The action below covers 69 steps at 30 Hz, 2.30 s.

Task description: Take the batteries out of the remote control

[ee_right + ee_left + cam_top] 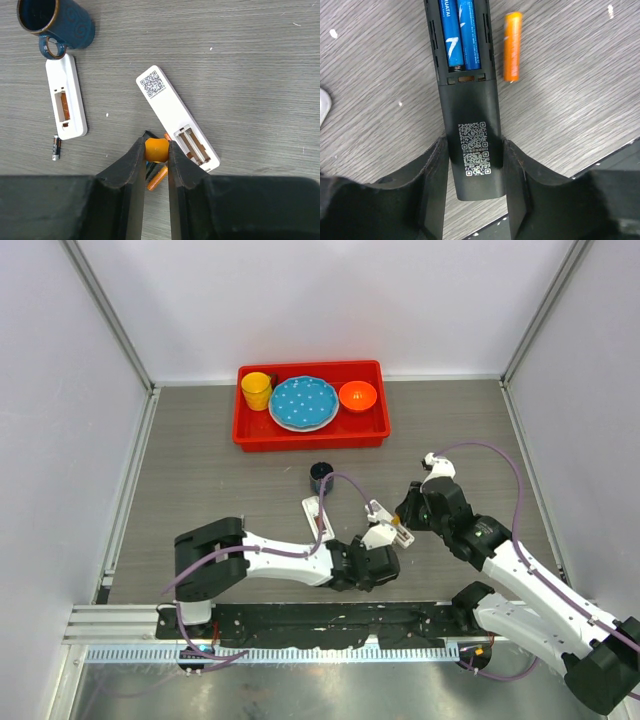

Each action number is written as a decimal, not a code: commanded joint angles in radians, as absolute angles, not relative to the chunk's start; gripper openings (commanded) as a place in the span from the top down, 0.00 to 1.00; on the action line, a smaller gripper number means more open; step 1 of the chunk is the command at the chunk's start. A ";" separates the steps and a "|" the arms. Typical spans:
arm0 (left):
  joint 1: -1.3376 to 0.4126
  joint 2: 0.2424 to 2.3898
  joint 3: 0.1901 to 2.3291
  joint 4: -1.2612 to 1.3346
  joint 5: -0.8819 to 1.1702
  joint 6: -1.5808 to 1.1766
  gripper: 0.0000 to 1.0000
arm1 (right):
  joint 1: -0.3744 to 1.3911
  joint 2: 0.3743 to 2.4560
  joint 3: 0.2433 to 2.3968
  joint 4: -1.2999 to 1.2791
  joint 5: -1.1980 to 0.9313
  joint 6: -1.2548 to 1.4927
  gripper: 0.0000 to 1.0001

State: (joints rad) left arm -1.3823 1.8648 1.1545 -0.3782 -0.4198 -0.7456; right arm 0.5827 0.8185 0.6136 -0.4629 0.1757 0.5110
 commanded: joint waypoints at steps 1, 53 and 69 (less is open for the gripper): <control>-1.345 1.789 1.028 -0.413 -0.428 -0.693 0.60 | 0.581 0.813 0.644 -0.388 0.150 0.492 0.99; -1.166 1.620 0.818 -0.253 -0.110 -0.477 0.64 | 0.581 0.940 0.497 -0.060 -0.037 0.448 0.99; -1.166 1.632 0.827 -0.255 -0.103 -0.472 0.68 | 0.581 0.920 0.483 -0.087 -0.043 0.443 0.99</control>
